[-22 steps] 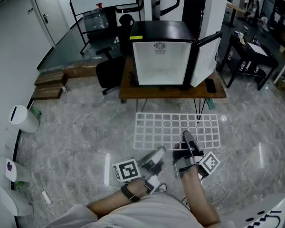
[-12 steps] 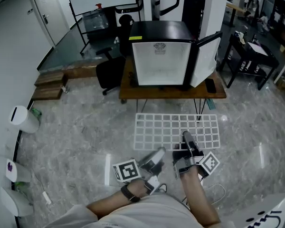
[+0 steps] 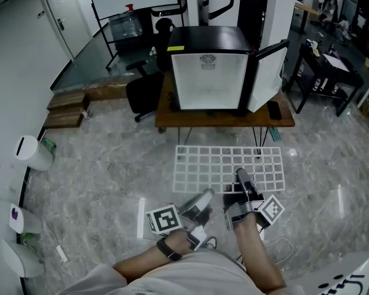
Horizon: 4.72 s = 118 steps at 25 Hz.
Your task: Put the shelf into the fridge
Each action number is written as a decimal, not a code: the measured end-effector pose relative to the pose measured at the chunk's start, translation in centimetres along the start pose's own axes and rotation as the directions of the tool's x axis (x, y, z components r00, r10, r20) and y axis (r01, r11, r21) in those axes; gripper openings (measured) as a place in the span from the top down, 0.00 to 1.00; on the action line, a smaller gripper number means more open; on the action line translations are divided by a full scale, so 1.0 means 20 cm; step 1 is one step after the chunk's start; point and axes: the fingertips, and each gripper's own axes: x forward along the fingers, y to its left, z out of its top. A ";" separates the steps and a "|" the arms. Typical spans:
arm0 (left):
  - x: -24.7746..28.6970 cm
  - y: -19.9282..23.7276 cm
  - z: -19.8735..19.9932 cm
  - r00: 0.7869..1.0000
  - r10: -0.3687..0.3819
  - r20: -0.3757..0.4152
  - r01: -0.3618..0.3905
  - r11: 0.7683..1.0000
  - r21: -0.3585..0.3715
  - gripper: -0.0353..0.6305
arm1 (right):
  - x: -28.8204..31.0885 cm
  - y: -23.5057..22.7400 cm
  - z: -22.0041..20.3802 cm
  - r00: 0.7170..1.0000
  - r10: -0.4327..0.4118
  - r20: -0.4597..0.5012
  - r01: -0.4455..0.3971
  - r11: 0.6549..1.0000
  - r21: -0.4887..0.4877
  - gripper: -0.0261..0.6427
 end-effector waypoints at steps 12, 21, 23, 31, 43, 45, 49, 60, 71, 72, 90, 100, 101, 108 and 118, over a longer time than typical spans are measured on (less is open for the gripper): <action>0.13 -0.02 -0.01 0.998 0.026 0.065 -0.026 1.000 -0.004 0.88 | 0.07 0.01 0.12 0.998 0.000 -0.066 0.000 1.000 0.004 0.89; 0.21 0.11 0.08 0.995 0.048 0.091 -0.045 0.998 -0.034 0.88 | 0.22 -0.10 0.14 0.995 -0.002 -0.095 0.004 1.000 0.019 0.89; 0.25 0.15 0.15 0.994 0.050 0.092 -0.046 0.998 -0.046 0.88 | 0.30 -0.13 0.15 0.995 -0.010 -0.098 0.012 1.000 0.021 0.89; 0.36 0.29 0.34 0.997 0.033 0.072 -0.028 0.998 -0.058 0.88 | 0.52 -0.24 0.18 0.996 -0.029 -0.084 0.029 1.000 -0.002 0.89; 0.76 0.58 1.08 0.999 -0.003 -0.036 0.000 0.998 -0.069 0.88 | 1.33 -0.39 0.30 0.999 -0.041 0.010 0.041 0.999 -0.028 0.89; 0.79 0.61 1.13 0.999 -0.010 -0.048 0.007 0.997 -0.071 0.88 | 1.39 -0.41 0.32 0.999 -0.044 0.022 0.044 0.998 -0.035 0.89; 0.87 0.67 1.21 0.998 -0.017 -0.066 0.011 0.997 -0.080 0.88 | 1.48 -0.46 0.36 0.998 -0.051 0.034 0.052 0.998 -0.041 0.89; 1.02 0.84 1.32 0.999 -0.002 -0.047 -0.003 0.996 -0.090 0.88 | 1.69 -0.60 0.45 0.998 -0.067 -0.005 0.066 0.997 -0.051 0.89; 1.19 1.14 1.46 1.000 0.024 -0.013 -0.025 0.996 -0.084 0.88 | 1.94 -0.91 0.53 0.990 -0.117 -0.073 0.115 0.993 -0.036 0.89; 1.20 1.16 1.46 1.000 0.026 -0.011 -0.027 0.996 -0.082 0.88 | 1.95 -0.93 0.54 0.990 -0.119 -0.073 0.117 0.993 -0.033 0.89; 1.25 1.32 1.49 0.999 0.030 -0.018 -0.031 0.998 -0.049 0.88 | 2.01 -1.09 0.56 0.991 -0.116 -0.062 0.115 0.993 -0.025 0.89; 1.29 1.44 1.55 1.000 0.024 -0.006 -0.024 0.988 -0.154 0.88 | 2.13 -1.18 0.57 0.993 -0.090 -0.072 0.088 0.995 -0.041 0.89; 1.29 1.45 1.56 1.000 0.027 -0.003 -0.027 0.988 -0.151 0.88 | 2.15 -1.19 0.56 0.993 -0.088 -0.078 0.085 0.996 -0.038 0.89; 1.35 1.49 1.60 1.000 0.021 -0.010 -0.022 0.990 -0.142 0.88 | 2.21 -1.21 0.60 0.991 -0.103 -0.091 0.098 0.994 -0.051 0.89; 1.42 1.54 1.66 1.000 0.019 0.006 -0.018 0.989 -0.147 0.88 | 2.30 -1.25 0.63 0.991 -0.099 -0.094 0.091 0.992 -0.082 0.89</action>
